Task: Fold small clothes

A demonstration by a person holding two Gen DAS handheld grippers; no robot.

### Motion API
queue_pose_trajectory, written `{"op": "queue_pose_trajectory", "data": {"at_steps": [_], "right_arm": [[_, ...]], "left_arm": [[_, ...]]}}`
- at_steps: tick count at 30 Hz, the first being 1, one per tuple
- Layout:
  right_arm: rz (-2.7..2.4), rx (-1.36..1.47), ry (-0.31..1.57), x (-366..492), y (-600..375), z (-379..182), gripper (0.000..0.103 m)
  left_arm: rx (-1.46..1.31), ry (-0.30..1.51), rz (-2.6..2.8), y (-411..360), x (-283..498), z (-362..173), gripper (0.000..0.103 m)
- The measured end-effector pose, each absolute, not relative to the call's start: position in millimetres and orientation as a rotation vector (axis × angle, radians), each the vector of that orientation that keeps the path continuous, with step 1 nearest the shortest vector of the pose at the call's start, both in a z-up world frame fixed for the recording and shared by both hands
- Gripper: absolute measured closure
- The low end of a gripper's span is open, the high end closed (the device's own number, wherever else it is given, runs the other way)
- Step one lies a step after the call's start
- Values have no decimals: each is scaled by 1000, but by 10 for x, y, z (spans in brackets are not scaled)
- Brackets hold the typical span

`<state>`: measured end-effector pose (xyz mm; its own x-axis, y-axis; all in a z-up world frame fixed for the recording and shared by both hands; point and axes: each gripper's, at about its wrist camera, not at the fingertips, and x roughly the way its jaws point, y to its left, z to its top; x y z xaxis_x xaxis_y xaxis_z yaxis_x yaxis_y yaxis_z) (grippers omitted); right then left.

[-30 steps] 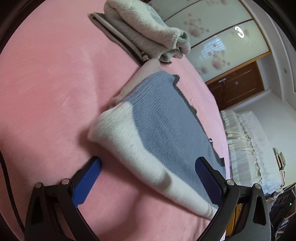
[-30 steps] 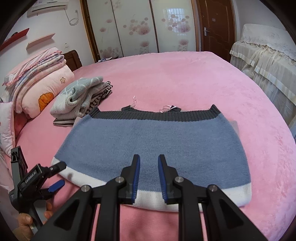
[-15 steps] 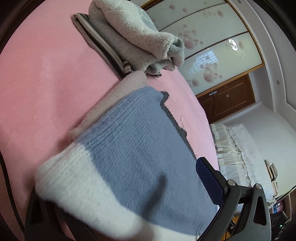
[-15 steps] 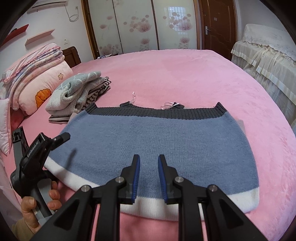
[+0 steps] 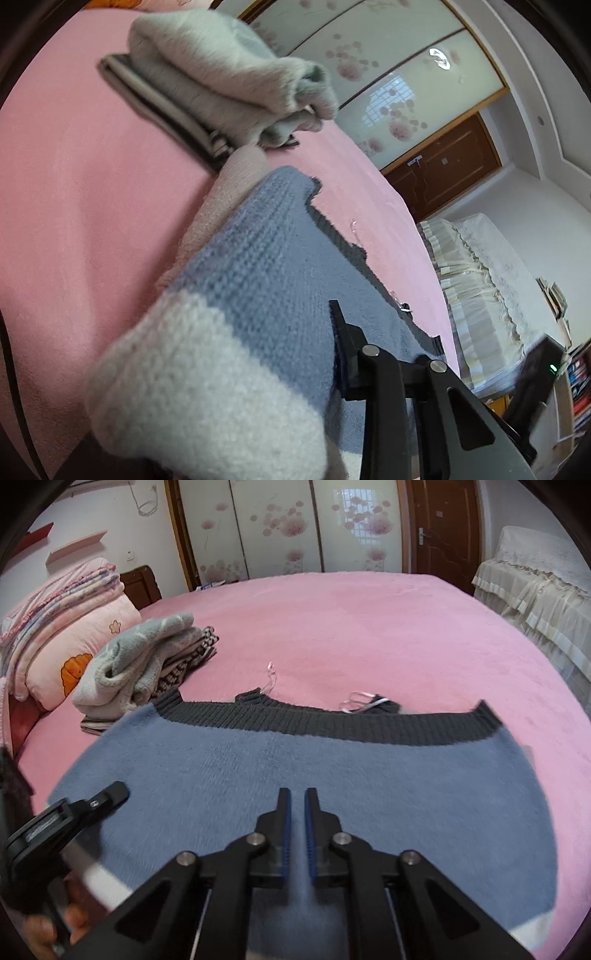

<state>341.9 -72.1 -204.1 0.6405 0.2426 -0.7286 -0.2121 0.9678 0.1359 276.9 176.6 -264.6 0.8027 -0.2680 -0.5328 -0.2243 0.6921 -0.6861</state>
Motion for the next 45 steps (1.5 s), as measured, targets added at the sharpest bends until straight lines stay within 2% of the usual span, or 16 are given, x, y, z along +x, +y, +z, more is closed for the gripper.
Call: {"op": "queue_pose_trajectory", "data": {"at_steps": [3,12,21,33,45], "right_arm": [[278,64,863,3562,-675,-2149,102],[285,94,911,3853,-630,-2186,103],[291,55,901,3367,-719,-2205,103],[317,173,865,2923,-1006,-2237,103],[329,390,853,2742,-1537,-2235,103]], "left_arm": [[-817,655,-34,1771,2785,-2616,76],[-765,637,-36,1751,2727,-2470,77],[-562,575,-63,1433,2660,-1952,79],[-402,530,-166,785,2690,-1343,82],[-344,615,-336,-241,2990,-1330,83]]}}
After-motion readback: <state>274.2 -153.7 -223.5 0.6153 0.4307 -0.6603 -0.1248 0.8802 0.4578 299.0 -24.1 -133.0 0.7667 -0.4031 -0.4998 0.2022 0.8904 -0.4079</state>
